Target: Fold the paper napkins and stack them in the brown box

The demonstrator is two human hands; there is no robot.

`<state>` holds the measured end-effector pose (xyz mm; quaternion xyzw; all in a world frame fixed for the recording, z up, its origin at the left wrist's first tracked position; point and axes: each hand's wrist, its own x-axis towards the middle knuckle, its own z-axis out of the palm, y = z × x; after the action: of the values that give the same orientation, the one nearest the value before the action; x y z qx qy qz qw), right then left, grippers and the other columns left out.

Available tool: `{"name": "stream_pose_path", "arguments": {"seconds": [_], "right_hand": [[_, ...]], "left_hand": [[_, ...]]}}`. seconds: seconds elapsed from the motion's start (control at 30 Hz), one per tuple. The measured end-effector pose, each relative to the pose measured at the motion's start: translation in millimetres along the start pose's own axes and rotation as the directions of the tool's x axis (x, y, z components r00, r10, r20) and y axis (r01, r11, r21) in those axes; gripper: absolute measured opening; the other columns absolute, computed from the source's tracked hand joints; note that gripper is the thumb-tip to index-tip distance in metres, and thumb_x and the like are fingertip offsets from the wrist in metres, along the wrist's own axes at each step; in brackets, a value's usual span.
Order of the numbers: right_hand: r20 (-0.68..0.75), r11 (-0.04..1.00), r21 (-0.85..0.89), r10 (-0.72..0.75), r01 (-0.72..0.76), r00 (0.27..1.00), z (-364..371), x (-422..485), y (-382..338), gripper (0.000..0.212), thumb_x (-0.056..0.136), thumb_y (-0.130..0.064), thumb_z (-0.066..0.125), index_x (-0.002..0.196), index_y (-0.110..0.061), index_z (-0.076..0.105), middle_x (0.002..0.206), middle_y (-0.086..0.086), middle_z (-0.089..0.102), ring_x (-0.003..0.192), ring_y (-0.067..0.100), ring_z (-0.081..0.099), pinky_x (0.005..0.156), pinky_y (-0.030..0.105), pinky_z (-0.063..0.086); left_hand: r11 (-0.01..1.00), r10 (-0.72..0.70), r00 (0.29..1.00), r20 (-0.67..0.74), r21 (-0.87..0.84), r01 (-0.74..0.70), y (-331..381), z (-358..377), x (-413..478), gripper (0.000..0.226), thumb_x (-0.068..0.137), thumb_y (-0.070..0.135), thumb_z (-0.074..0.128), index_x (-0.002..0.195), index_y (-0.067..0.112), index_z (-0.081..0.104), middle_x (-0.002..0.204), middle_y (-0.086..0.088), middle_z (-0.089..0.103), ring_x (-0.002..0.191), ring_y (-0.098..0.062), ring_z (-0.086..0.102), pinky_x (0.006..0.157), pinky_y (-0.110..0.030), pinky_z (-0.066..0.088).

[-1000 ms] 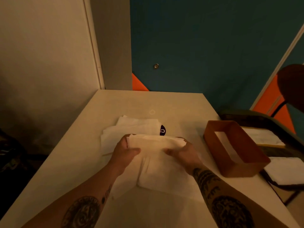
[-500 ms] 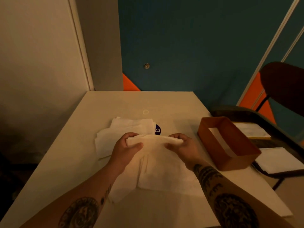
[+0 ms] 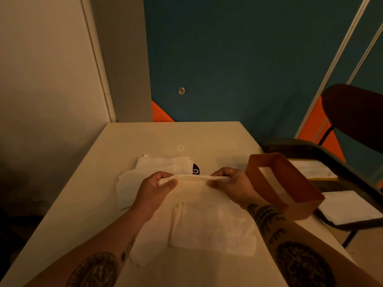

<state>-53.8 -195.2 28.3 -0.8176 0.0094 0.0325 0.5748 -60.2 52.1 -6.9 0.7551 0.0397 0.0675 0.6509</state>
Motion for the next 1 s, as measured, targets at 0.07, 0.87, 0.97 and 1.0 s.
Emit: {"name": "stream_pose_path", "arguments": {"seconds": [0.07,0.87,0.97,1.0], "right_hand": [[0.029,0.996,-0.088,-0.005,0.007,1.000,-1,0,5,0.008,0.079,-0.025,0.085,0.083,-0.029,0.078,0.087,-0.003,0.076,0.087,0.019,0.072,0.084,0.042,0.061],[0.015,0.999,0.020,0.046,-0.046,0.999,-47,10,-51,0.010,0.088,-0.026,0.076,0.096,-0.020,0.074,0.089,-0.002,0.075,0.078,0.015,0.071,0.055,0.021,0.055],[0.000,0.993,0.081,0.083,-0.083,0.997,-64,7,-47,0.012,0.088,-0.027,0.076,0.098,-0.020,0.073,0.093,-0.001,0.074,0.084,0.017,0.071,0.064,0.028,0.058],[-0.009,0.993,0.083,0.088,-0.087,0.996,-70,6,-45,0.014,0.088,-0.029,0.076,0.098,-0.021,0.073,0.094,-0.002,0.074,0.085,0.018,0.071,0.068,0.030,0.059]], "left_hand": [[0.999,0.002,1.000,0.031,0.048,-0.003,-2,0,-2,0.010,0.089,0.016,0.076,0.097,0.022,0.074,0.067,0.015,0.067,0.049,0.004,0.054,0.049,-0.015,0.044],[0.943,-0.090,0.996,0.029,-0.319,0.094,60,57,13,0.033,0.091,0.017,0.073,0.122,0.024,0.064,0.108,-0.004,0.077,0.093,-0.020,0.076,0.073,-0.033,0.060],[0.962,-0.094,0.995,0.030,-0.255,0.098,69,94,11,0.016,0.093,0.011,0.070,0.109,0.016,0.069,0.101,-0.008,0.078,0.089,-0.023,0.076,0.069,-0.035,0.063],[0.968,-0.089,0.996,0.021,-0.233,0.091,72,105,12,0.015,0.093,0.011,0.070,0.107,0.015,0.070,0.099,-0.007,0.079,0.090,-0.025,0.076,0.071,-0.039,0.064]]}}
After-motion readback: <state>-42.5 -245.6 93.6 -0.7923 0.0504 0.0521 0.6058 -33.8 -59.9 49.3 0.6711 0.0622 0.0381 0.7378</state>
